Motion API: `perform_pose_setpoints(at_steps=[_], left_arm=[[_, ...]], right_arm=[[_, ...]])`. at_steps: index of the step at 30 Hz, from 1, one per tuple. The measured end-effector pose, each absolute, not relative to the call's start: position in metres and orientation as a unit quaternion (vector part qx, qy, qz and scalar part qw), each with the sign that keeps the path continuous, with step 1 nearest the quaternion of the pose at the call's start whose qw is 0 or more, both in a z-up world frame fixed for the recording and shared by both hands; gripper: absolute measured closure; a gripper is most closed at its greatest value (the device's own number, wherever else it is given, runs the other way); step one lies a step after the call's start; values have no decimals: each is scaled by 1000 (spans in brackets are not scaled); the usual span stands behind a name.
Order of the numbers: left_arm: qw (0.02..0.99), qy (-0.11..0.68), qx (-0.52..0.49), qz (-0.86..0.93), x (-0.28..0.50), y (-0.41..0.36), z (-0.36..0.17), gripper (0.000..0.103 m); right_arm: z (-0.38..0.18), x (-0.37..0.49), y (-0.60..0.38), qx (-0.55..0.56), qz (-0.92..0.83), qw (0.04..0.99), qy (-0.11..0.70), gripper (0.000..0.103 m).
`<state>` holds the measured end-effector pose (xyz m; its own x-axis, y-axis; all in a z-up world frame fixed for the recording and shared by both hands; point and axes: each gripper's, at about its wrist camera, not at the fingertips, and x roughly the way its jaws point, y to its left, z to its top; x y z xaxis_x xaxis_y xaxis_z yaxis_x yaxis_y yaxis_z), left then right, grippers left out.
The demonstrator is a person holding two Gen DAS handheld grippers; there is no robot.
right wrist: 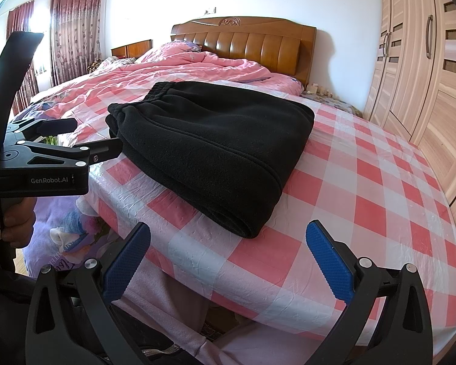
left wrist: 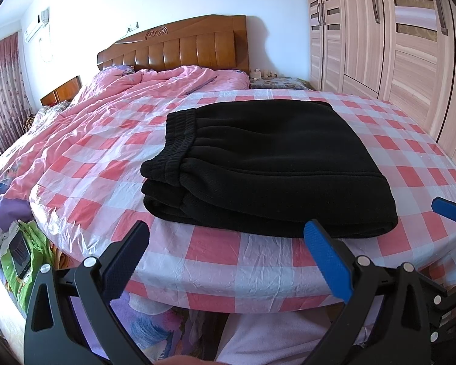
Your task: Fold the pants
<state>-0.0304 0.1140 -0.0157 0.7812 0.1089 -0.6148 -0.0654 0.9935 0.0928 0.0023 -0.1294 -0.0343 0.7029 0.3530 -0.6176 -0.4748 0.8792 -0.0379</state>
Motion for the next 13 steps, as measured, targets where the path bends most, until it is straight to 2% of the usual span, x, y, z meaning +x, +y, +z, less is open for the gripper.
perform_pose_setpoints(at_steps=[13], left_arm=[[941,335,35,41,-29,113,-18,1]], right_arm=[[-35,1,-129,-96,226,918,313,4]])
